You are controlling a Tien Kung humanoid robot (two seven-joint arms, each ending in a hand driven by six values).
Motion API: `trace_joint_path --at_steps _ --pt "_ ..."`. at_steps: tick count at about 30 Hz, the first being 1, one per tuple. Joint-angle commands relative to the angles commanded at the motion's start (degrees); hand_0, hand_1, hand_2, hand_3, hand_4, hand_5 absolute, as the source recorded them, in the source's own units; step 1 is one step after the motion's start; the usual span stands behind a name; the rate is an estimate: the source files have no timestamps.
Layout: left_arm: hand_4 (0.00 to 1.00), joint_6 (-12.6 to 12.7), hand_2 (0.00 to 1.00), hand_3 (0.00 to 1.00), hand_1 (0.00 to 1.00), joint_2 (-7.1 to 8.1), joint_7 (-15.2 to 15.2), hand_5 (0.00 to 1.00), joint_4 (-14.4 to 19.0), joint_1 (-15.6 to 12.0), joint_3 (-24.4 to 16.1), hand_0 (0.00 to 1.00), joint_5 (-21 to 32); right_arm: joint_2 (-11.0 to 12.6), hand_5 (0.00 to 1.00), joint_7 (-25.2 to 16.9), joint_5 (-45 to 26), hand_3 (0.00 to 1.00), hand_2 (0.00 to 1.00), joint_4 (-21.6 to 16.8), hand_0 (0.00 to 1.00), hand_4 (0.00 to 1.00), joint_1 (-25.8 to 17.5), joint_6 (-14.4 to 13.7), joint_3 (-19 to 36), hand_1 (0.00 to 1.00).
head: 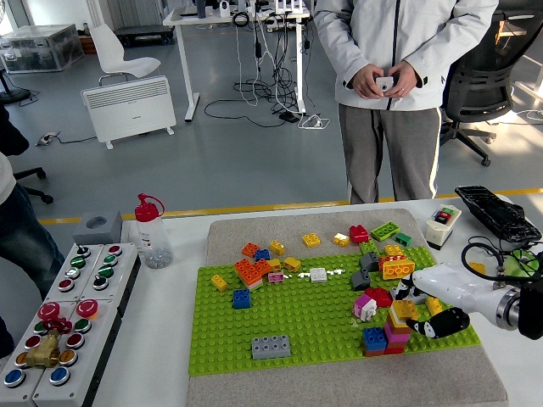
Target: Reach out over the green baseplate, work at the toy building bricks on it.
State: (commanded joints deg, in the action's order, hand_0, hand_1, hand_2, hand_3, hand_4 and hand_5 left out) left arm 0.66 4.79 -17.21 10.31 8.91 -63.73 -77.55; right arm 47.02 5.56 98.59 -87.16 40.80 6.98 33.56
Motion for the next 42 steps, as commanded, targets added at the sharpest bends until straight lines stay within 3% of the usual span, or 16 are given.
trace_joint_path --at_steps 8,13,14,18,19,33,39,42 --pt "0.353 -0.01 0.679 0.611 0.693 0.02 0.01 0.998 0.00 0.03 0.01 0.679 -0.03 0.05 0.217 0.70 -0.20 0.762 0.802 -0.09 0.713 0.651 -0.12 0.62 0.14 0.757" --pt "0.353 -0.01 0.679 0.611 0.693 0.00 -0.01 0.998 0.00 0.03 0.01 0.679 -0.06 0.09 0.217 1.26 -0.57 0.762 0.802 -0.28 0.713 0.651 -0.15 1.26 0.22 0.757" --pt "0.354 -0.01 0.680 0.612 0.693 0.00 -0.02 0.998 0.00 0.03 0.00 0.678 -0.06 0.10 0.233 1.33 -0.66 0.811 0.843 -0.32 0.755 0.677 -0.16 1.37 0.24 0.777" --pt "0.354 0.00 0.680 0.612 0.693 0.00 -0.05 0.998 0.00 0.02 -0.02 0.678 -0.10 0.15 0.233 1.68 -1.24 0.811 0.843 -0.58 0.755 0.677 -0.20 1.90 0.36 0.777" --pt "0.353 0.01 0.680 0.612 0.693 0.00 -0.05 0.998 0.00 0.02 -0.02 0.679 -0.11 0.17 0.256 1.73 -1.42 0.852 0.877 -0.67 0.784 0.703 -0.21 2.02 0.40 0.797" --pt "0.352 0.06 0.680 0.612 0.693 0.00 -0.02 0.998 0.00 0.06 -0.11 0.678 -0.31 0.41 0.275 2.05 -1.87 0.874 0.896 -1.71 0.798 0.727 -0.63 2.16 1.74 0.810" --pt "0.353 0.06 0.680 0.612 0.693 0.01 -0.03 0.998 0.00 0.03 -0.22 0.679 -0.52 0.95 0.281 2.29 -3.10 0.893 0.906 -3.78 0.804 0.734 -3.13 2.33 5.83 0.814" --pt "0.353 0.07 0.680 0.612 0.693 0.01 -0.03 0.998 0.00 -0.07 -0.32 0.679 -0.64 1.42 0.281 1.59 -4.02 0.893 0.906 -5.66 0.804 0.734 -5.86 1.12 9.19 0.814"
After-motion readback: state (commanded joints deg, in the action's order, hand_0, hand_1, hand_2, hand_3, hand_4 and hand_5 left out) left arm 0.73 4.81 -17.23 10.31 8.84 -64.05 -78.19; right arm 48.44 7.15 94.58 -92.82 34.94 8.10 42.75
